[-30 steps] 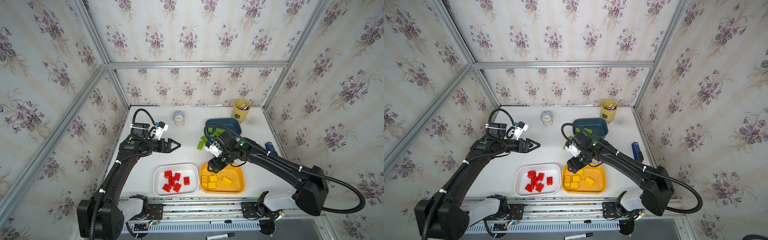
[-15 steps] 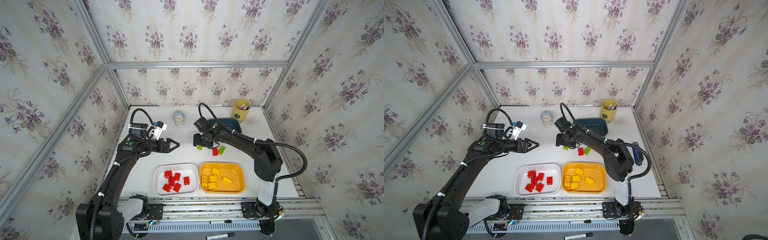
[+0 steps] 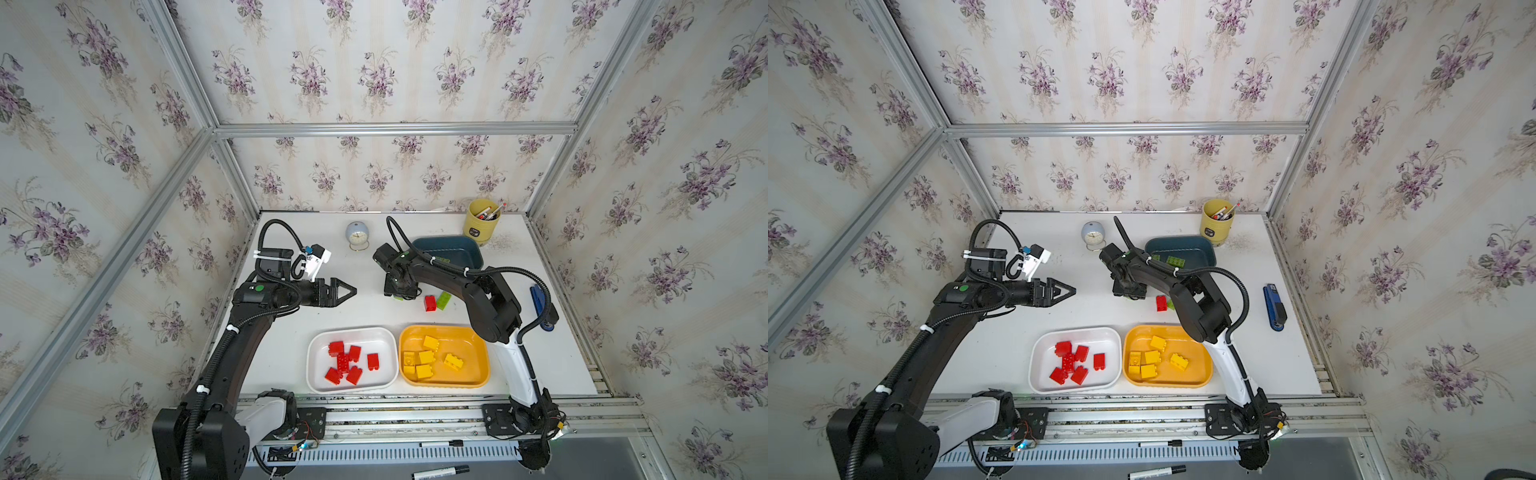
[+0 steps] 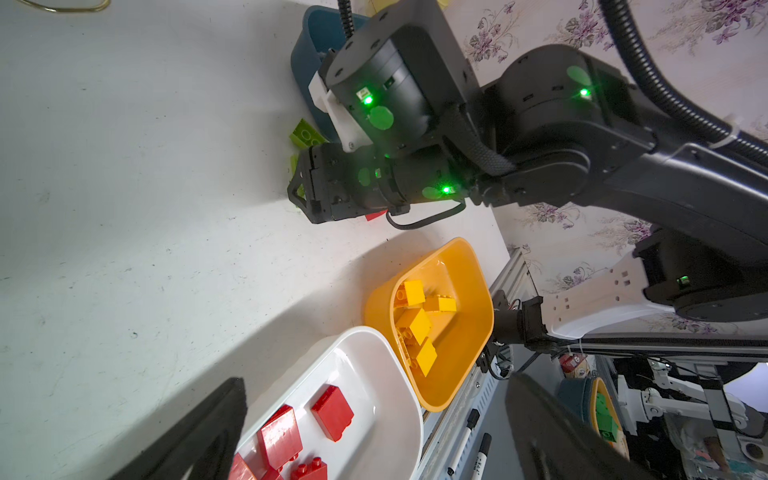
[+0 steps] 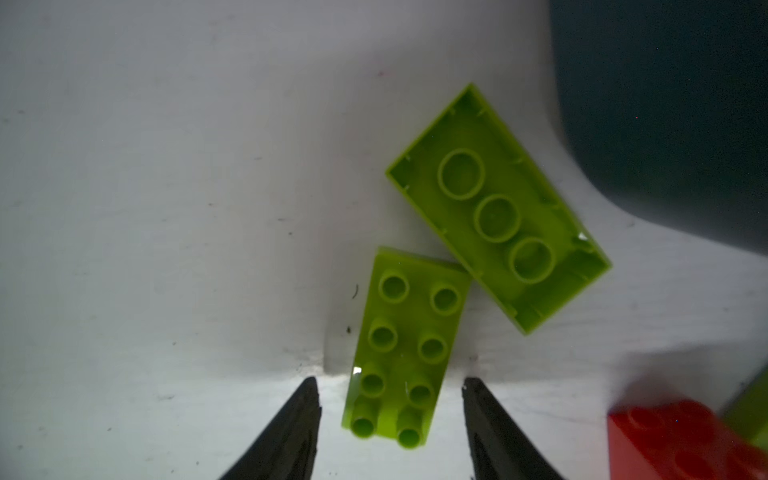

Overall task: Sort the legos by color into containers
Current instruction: 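Lower the right gripper onto a lime-green 2x4 brick and grasp, then carry the green brick with the right gripper into the teal tub and release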

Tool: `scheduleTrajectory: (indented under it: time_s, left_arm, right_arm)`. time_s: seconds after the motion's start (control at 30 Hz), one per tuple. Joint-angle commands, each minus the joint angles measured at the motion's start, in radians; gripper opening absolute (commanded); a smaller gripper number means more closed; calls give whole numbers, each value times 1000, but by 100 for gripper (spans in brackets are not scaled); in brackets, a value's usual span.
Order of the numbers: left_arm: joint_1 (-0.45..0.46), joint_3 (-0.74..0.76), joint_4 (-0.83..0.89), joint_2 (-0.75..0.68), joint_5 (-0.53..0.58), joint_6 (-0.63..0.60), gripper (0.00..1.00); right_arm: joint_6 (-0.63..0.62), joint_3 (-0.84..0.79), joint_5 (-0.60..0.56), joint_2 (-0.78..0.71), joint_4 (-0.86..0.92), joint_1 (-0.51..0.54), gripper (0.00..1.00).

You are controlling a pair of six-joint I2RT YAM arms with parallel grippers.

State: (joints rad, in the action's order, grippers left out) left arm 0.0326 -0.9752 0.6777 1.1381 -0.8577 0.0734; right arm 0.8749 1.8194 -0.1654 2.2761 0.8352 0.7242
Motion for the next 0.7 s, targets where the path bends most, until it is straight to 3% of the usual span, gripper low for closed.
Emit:
scheduleTrajectory:
  time_s: [0.0, 0.1, 0.3, 0.53, 0.67]
  left_arm:
    - [-4, 2, 10, -5, -4, -26, 99]
    - [-6, 3, 13, -4, -4, -31, 99]
    - [-8, 3, 17, -5, -9, -35, 99]
    - [-9, -16, 16, 9, -40, -13, 99]
    - [-6, -24, -13, 11, -61, 21, 99]
  right_arm:
    - [-5, 40, -37, 27, 43, 1, 49]
    - [-7, 50, -50, 41, 58, 1, 38]
    - [-72, 38, -23, -19, 46, 1, 24]
    - [-283, -134, 0, -311, -6, -14, 22]
    - [-445, -227, 6, -428, 2, -78, 21]
